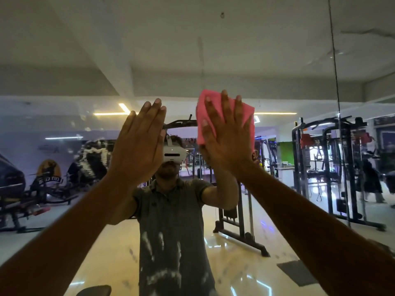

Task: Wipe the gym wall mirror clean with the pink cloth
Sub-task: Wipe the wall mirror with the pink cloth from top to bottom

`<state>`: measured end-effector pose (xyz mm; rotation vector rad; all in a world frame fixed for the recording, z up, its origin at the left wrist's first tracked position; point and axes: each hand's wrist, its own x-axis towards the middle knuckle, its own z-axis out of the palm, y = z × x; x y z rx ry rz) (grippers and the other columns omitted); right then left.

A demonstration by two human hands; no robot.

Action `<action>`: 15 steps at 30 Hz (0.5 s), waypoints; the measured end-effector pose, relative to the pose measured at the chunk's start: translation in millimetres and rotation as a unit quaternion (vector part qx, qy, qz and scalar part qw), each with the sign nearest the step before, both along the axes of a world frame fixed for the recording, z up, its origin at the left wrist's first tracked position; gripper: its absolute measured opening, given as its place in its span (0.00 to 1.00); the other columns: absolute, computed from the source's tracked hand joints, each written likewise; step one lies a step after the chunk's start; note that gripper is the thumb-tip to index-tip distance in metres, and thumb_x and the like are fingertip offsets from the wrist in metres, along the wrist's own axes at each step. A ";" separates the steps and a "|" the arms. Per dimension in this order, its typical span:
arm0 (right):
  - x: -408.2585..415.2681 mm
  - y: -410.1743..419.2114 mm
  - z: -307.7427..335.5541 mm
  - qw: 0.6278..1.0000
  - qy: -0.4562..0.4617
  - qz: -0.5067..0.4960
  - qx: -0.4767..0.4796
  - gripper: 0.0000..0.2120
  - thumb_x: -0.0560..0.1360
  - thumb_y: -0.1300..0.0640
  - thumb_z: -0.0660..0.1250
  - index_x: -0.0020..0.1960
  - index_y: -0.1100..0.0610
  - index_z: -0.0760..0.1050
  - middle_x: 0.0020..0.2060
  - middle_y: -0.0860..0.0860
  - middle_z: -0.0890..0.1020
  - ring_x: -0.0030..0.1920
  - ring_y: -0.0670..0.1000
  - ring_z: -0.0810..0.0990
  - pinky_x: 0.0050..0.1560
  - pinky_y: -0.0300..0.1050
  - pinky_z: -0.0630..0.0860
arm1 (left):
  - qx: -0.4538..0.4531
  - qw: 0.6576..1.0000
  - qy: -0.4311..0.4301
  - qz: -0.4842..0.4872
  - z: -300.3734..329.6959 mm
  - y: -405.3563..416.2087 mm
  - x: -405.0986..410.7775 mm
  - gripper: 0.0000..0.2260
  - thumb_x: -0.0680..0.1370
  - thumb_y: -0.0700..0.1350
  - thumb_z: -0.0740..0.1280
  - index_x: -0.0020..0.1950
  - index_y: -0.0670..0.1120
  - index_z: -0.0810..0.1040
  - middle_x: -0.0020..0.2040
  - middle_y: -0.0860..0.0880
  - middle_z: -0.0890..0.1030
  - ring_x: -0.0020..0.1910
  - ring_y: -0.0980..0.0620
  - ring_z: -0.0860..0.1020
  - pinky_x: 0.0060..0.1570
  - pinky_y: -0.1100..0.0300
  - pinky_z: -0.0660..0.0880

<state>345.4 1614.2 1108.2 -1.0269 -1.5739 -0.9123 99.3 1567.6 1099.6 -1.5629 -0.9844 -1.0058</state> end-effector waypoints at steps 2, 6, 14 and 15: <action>-21.4 -8.3 -22.3 0.995 -0.100 -0.001 0.023 0.33 0.88 0.36 0.40 0.90 0.47 0.51 0.89 0.57 0.48 0.88 0.66 0.45 0.82 0.80 0.47 | -0.004 1.000 -0.002 0.004 0.3 -1.5 -0.5 0.26 0.89 0.49 0.50 0.87 0.42 0.60 0.87 0.43 0.60 0.88 0.45 0.56 0.85 0.39 0.55; 15.2 0.2 -43.4 0.977 -0.208 0.023 0.046 0.30 0.90 0.38 0.46 0.89 0.46 0.51 0.89 0.58 0.50 0.88 0.64 0.43 0.81 0.82 0.51 | -0.006 1.000 0.009 0.012 1.3 -2.5 -3.7 0.26 0.90 0.50 0.49 0.87 0.43 0.59 0.88 0.44 0.59 0.88 0.46 0.55 0.86 0.40 0.54; -27.2 -4.5 -29.2 0.997 -0.065 0.042 0.028 0.31 0.89 0.39 0.49 0.90 0.47 0.50 0.90 0.55 0.46 0.89 0.63 0.41 0.84 0.76 0.43 | -0.018 1.000 0.012 0.006 1.9 -3.0 -6.6 0.26 0.90 0.50 0.49 0.87 0.42 0.59 0.88 0.43 0.58 0.88 0.44 0.55 0.86 0.39 0.54; -20.7 -7.5 -52.2 0.994 -0.098 0.047 0.025 0.31 0.90 0.40 0.50 0.90 0.46 0.51 0.90 0.54 0.45 0.89 0.61 0.40 0.85 0.75 0.43 | -0.016 1.000 0.017 0.003 2.3 -3.2 -7.4 0.26 0.90 0.50 0.49 0.87 0.42 0.59 0.88 0.43 0.59 0.88 0.44 0.55 0.86 0.38 0.53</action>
